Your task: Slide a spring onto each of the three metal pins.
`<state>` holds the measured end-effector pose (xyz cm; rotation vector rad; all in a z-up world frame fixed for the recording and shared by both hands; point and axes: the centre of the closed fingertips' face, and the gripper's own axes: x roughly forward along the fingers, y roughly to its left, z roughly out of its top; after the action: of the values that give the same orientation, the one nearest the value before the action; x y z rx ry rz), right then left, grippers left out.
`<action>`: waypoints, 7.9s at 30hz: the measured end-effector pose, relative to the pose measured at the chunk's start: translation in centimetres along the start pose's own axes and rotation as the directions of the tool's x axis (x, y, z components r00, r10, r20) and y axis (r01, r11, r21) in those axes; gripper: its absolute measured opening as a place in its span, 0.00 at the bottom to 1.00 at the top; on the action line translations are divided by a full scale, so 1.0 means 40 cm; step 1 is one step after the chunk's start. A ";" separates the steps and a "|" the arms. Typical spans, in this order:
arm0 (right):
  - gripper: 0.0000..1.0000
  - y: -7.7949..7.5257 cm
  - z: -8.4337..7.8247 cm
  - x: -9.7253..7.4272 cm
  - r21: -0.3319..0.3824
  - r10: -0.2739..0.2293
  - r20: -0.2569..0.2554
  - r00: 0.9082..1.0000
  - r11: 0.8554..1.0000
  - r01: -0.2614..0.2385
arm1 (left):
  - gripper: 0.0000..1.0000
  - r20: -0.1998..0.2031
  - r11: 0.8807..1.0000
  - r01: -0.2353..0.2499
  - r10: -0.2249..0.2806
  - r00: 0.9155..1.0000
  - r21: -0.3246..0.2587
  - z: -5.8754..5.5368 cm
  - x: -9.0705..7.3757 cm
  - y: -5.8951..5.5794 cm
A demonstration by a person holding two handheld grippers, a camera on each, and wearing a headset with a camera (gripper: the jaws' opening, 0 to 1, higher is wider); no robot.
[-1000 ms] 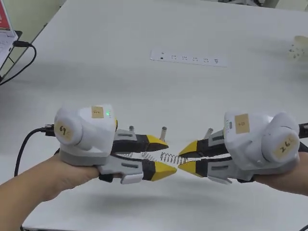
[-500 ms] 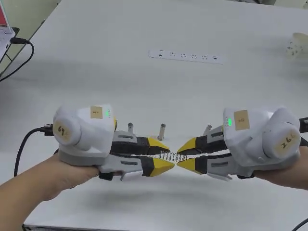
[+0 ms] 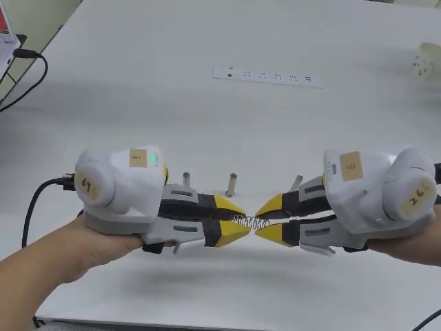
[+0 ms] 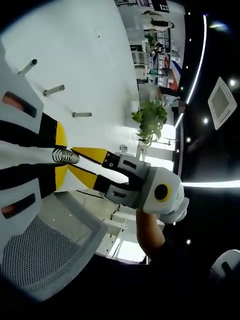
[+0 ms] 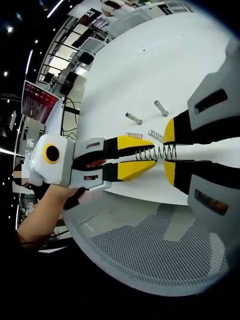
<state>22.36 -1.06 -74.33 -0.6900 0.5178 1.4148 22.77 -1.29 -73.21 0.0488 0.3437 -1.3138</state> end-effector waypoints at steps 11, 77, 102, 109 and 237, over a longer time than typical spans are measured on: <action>0.10 0.007 -0.007 0.000 -0.010 0.014 0.011 1.000 1.000 -0.014 | 0.02 -0.008 1.000 0.019 -0.019 1.000 -0.007 -0.002 0.007 -0.014; 0.07 -0.010 0.092 -0.030 0.045 0.039 0.174 0.984 0.998 -0.047 | 0.02 -0.018 1.000 0.013 -0.012 1.000 0.021 -0.029 0.001 0.015; 0.08 -0.010 0.139 -0.013 0.088 0.015 0.275 0.961 0.995 -0.040 | 0.02 -0.018 0.999 0.005 -0.004 1.000 0.035 -0.020 0.009 0.008; 0.07 -0.014 0.148 -0.021 0.137 -0.004 0.328 0.945 0.990 -0.044 | 0.02 -0.002 0.999 -0.002 0.002 1.000 0.035 -0.010 0.007 0.011; 0.07 -0.252 -0.048 -0.166 0.242 -0.391 0.115 0.913 0.903 0.356 | 0.98 -0.025 0.886 -0.461 0.460 0.888 -0.057 -0.095 -0.260 0.189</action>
<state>31.84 -7.34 -69.78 -0.4633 0.3790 1.0216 26.95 11.31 -75.16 0.0804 0.3552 -0.8290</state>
